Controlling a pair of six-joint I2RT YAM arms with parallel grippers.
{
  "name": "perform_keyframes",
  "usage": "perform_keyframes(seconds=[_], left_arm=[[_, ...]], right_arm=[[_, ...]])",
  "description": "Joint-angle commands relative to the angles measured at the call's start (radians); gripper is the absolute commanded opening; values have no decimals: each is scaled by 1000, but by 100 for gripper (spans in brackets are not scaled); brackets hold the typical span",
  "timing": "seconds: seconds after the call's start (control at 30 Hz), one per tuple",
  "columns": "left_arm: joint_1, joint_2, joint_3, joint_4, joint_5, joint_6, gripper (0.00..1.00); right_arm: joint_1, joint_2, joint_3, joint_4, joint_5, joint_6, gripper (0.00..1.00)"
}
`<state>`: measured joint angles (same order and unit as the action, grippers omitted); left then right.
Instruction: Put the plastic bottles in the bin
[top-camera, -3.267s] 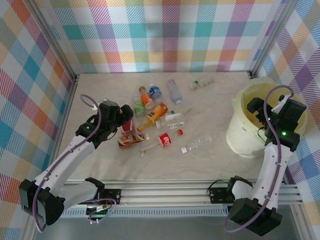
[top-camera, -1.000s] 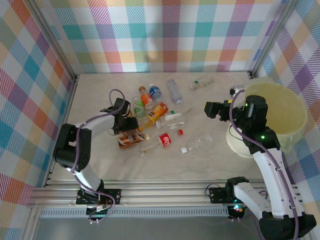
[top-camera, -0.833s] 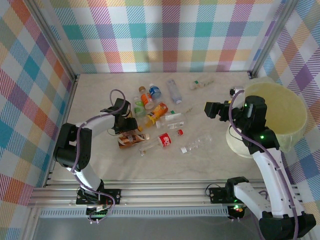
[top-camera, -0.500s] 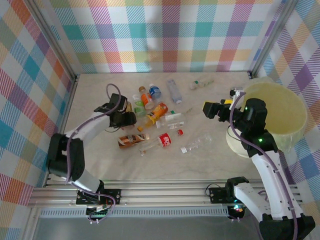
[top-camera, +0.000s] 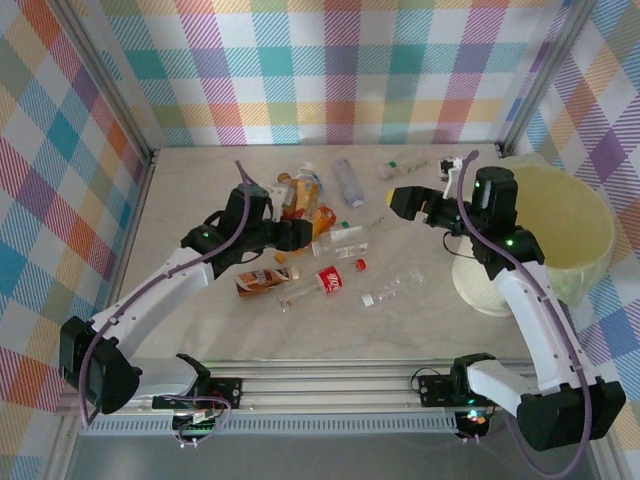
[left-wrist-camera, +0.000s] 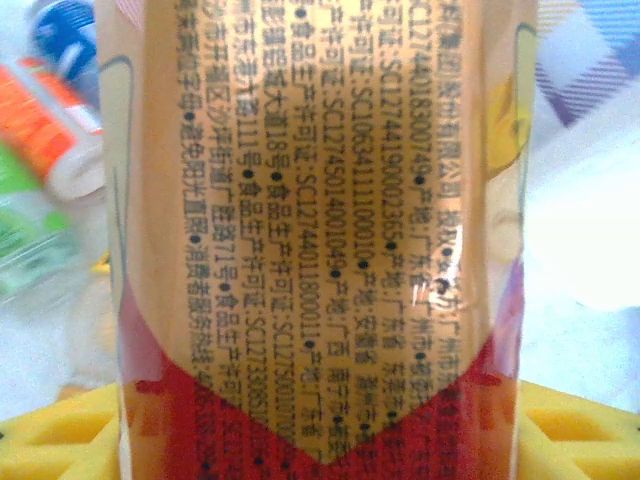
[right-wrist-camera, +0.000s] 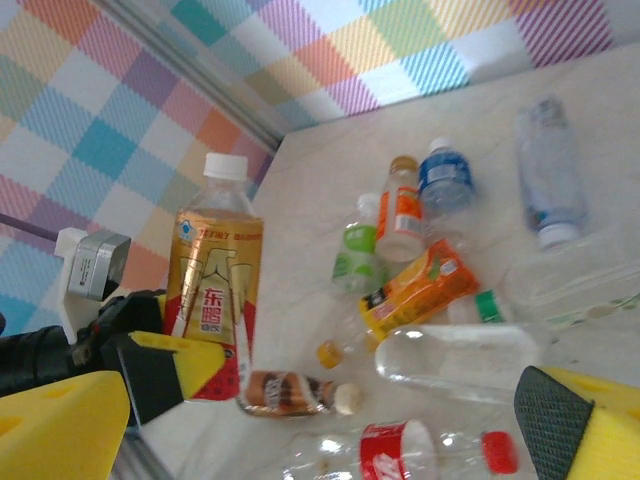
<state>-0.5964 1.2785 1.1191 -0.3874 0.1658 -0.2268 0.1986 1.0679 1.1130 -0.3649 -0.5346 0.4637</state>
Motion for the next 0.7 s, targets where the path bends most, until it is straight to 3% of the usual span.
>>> perform_keyframes(seconds=[0.0, 0.23, 0.47, 0.57, 0.67], left_arm=[[-70, -13, 63, 58, 13, 80, 52], [-190, 12, 153, 35, -27, 218, 50], [-274, 21, 191, 63, -35, 288, 50], [-309, 22, 184, 93, -52, 310, 50], [-320, 21, 183, 101, -40, 314, 50]], right_arm=[[39, 20, 49, -26, -89, 58, 100], [117, 18, 43, 126, -192, 122, 100], [203, 47, 65, 150, -141, 107, 100], [234, 56, 37, 271, -208, 127, 100], [257, 51, 12, 343, -180, 146, 100]])
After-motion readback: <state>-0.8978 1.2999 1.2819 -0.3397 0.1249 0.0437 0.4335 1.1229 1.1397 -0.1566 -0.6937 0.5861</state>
